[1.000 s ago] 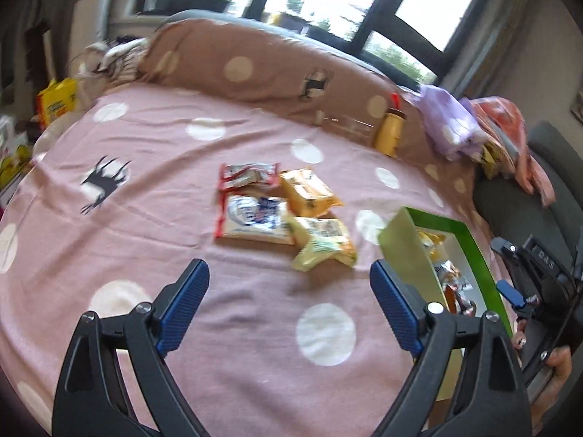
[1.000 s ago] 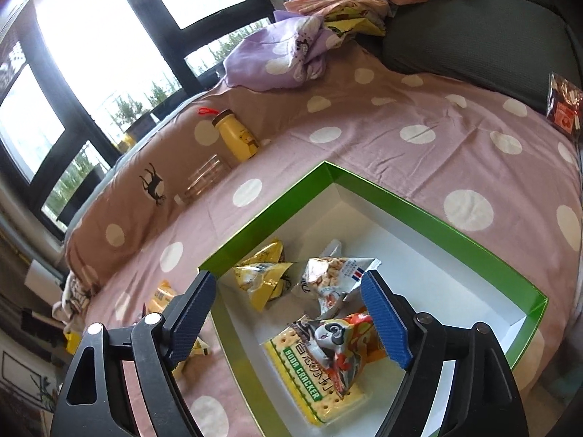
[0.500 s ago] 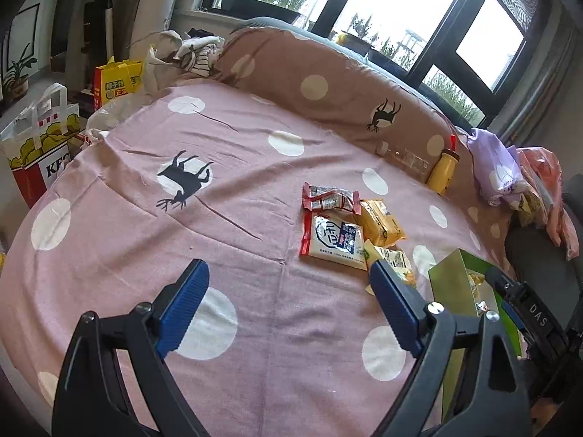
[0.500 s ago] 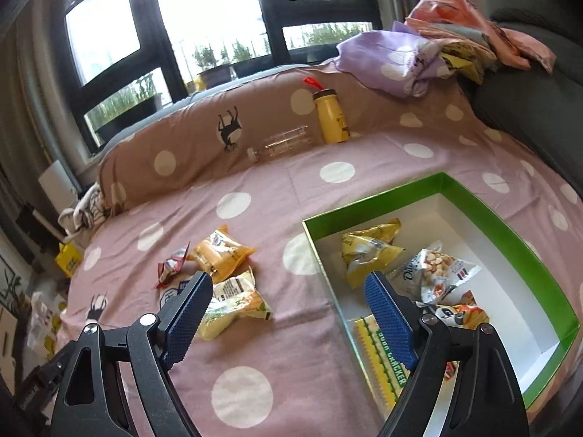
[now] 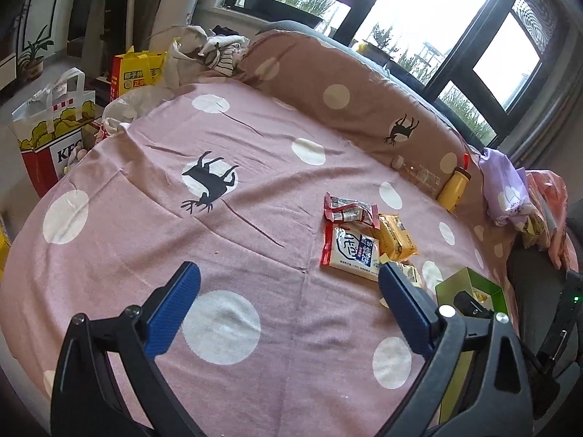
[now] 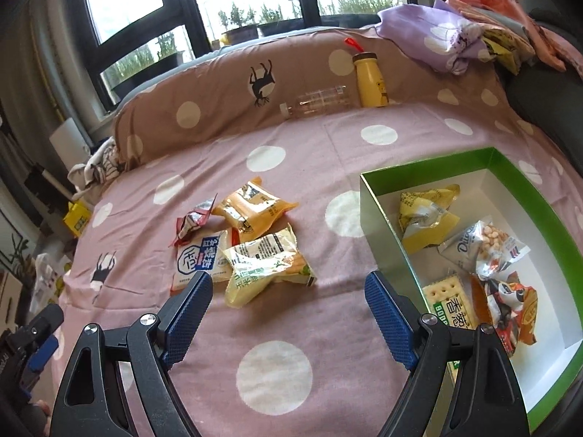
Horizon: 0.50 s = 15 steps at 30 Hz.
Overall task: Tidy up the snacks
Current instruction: 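Withdraw the right gripper from the box to the white-green corn snack bag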
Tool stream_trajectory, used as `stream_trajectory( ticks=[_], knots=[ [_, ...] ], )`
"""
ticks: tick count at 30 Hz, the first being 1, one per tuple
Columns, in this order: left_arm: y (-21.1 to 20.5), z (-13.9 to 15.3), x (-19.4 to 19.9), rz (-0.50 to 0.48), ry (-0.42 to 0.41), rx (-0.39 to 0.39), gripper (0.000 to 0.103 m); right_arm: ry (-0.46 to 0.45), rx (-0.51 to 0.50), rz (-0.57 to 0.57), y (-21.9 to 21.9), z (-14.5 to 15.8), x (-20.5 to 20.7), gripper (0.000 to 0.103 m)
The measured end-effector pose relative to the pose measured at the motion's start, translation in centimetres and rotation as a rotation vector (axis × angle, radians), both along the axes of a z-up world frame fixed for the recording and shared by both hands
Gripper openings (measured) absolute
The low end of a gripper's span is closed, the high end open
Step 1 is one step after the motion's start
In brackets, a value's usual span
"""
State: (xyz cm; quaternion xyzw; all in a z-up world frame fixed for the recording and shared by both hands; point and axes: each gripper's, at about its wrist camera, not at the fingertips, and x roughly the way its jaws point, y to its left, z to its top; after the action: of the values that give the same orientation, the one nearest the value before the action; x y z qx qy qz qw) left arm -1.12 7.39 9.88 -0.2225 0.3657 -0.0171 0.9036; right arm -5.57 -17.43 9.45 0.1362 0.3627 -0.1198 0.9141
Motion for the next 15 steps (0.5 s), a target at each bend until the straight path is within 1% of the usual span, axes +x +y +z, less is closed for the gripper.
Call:
stream_trajectory(
  ticks=[4,8,10,13,15],
  knots=[
    [-0.1,-0.2,0.3,-0.005,0.016,-0.003,0.099,0.016,-0.018,0.004,0.4,-0.3,0.3,0.086],
    [-0.1,-0.5,0.7,-0.002,0.046,0.016,0.099,0.029,0.018,-0.01,0.5,-0.2,0.4,0.086],
    [0.1,-0.6,0.7,0.004,0.051,0.017,0.099,0.03,0.036,0.005,0.6,-0.1,0.5,0.086],
    [0.3,-0.8,0.8,0.009,0.06,0.021,0.1,0.083,0.067,-0.006,0.4,-0.1,2.0,0.086],
    [0.3,-1.1,1.1,0.001,0.076,0.014,0.1,0.113,0.114,0.009,0.1,-0.1,3.8,0.086]
  ],
)
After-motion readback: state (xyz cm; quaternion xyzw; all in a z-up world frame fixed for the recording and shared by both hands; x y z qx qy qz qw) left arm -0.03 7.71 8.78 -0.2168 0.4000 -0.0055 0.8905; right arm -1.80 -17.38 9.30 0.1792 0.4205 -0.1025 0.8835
